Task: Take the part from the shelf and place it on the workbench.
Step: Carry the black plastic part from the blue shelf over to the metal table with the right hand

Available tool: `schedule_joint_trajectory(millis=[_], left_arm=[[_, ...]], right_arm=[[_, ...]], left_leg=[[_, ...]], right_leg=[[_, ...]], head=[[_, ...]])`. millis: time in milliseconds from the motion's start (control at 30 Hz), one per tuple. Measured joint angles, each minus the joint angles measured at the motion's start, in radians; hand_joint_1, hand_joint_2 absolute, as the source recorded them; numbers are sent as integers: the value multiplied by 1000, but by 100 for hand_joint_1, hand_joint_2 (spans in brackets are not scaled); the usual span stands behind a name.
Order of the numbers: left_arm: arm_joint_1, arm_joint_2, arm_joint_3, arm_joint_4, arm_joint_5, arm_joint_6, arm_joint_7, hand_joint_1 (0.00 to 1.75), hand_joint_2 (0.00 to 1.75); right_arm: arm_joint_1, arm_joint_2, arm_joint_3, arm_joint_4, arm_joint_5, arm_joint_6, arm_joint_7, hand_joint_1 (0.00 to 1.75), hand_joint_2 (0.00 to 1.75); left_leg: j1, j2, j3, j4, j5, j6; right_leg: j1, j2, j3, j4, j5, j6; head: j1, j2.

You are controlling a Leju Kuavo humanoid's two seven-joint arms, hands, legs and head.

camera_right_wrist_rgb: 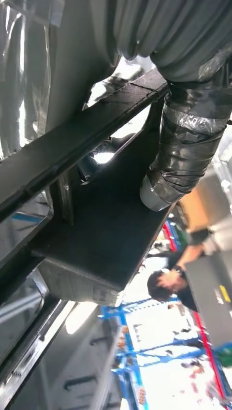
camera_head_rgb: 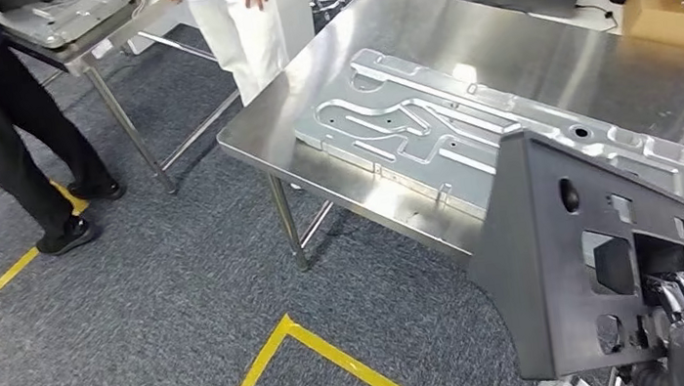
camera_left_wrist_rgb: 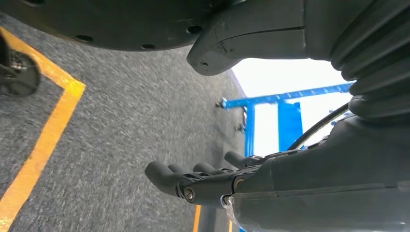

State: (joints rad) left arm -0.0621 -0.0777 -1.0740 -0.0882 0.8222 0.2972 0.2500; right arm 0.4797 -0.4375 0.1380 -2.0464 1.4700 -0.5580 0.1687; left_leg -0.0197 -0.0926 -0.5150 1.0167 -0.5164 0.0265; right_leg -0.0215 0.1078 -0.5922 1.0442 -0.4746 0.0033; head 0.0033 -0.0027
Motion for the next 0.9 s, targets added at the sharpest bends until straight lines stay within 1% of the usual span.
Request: schedule_joint_trajectory(millis=[33,67,100,133,167,200,233,267,300,333,367,400,433,467,500,600,633,767,900], left_arm=[[0,0,-1,0,-1,-1,1,0,175],[0,0,-2,0,-1,-2,1,0,175],[0,0,-2,0,0,-2,0,0,175],[0,0,-2,0,1,-3,0,0,175],[1,-1,-3,0,2,-6,4,0,175],[1,0,-3,0,3,-10,10,0,175],[2,0,-3,0,4,-15,18,0,175],[2,0,-3,0,5,-21,26,0,175],[2,0,-3,0,6,-25,32,0,175],[2,0,-3,0,7,-29,36,0,175],[2,0,-3,0,8,-32,39,0,175],[2,0,-3,0,8,-34,41,0,175],[2,0,-5,0,9,-35,41,0,175],[1,0,-6,0,9,-35,41,0,175],[1,0,-8,0,9,-35,40,0,175],[0,2,-18,0,8,-36,39,0,175],[0,2,-22,0,8,-36,39,0,175],[-2,2,-31,0,9,-37,41,0,175],[-4,2,-44,0,12,-41,41,0,175]], right_arm=[[9,0,-5,-1,-1,-9,4,175,175],[17,0,-10,-1,-5,-14,5,175,175],[20,-1,-15,-1,-14,-15,4,175,175],[20,-3,-20,-1,-25,-14,0,175,175],[15,-5,-24,0,-37,-11,-9,175,175],[8,-7,-28,1,-48,-6,-19,175,175],[2,-8,-31,4,-58,-1,-31,175,175],[-3,-9,-33,7,-68,6,-43,175,175],[-6,-11,-35,11,-75,14,-52,175,175],[-10,-13,-38,14,-81,20,-60,175,175],[-15,-15,-42,18,-87,28,-67,175,175],[-22,-17,-48,21,-93,34,-73,175,175],[-30,-19,-56,24,-101,40,-79,175,175],[-37,-22,-64,26,-109,46,-85,175,175],[-42,-25,-72,27,-116,51,-91,175,175],[-49,-33,-99,30,-110,88,-105,175,175],[-53,-38,-109,31,-92,106,-105,175,175],[-94,-74,-152,42,10,192,-84,175,175],[-162,-116,-167,71,30,243,-85,175,175]], left_leg=[[-1,10,1,-6,3,6],[-1,24,1,-9,7,14],[1,36,1,-14,11,21],[3,49,1,-19,16,28],[4,62,-1,-22,19,34],[2,73,-5,-23,20,36],[1,83,-8,-23,20,38],[-1,92,-11,-22,20,38],[-3,99,-12,-22,21,39],[-4,104,-13,-21,21,39],[-6,107,-12,-21,21,39],[-7,109,-10,-21,21,39],[-10,111,-9,-20,21,38],[-13,111,-10,-18,21,36],[-15,111,-11,-16,20,38],[-20,109,-15,-12,19,50],[-20,109,-15,-13,20,51],[-20,109,-14,-14,22,47],[-20,109,-14,-14,25,43]], right_leg=[[-1,12,-5,0,4,7],[-3,17,-8,1,6,13],[-2,6,-14,9,0,17],[0,-18,-26,34,-18,20],[2,-50,-47,79,-48,23],[4,-80,-75,140,-84,26],[4,-97,-103,205,-117,28],[3,-104,-122,256,-136,30],[3,-106,-127,279,-140,30],[3,-107,-111,262,-125,29],[4,-107,-77,210,-97,26],[6,-109,-33,136,-69,20],[9,-111,7,65,-47,15],[12,-113,34,14,-36,10],[12,-115,46,-13,-33,8],[9,-114,46,-19,-32,11],[10,-114,46,-18,-32,10],[10,-114,44,-14,-33,8],[10,-114,43,-12,-33,5]], head=[[0,0],[0,0],[0,0],[1,0],[2,0],[2,0],[2,0],[2,0],[2,0],[2,0],[2,0],[2,0],[2,0],[2,0],[2,0],[2,0],[2,0],[2,0],[2,0]])
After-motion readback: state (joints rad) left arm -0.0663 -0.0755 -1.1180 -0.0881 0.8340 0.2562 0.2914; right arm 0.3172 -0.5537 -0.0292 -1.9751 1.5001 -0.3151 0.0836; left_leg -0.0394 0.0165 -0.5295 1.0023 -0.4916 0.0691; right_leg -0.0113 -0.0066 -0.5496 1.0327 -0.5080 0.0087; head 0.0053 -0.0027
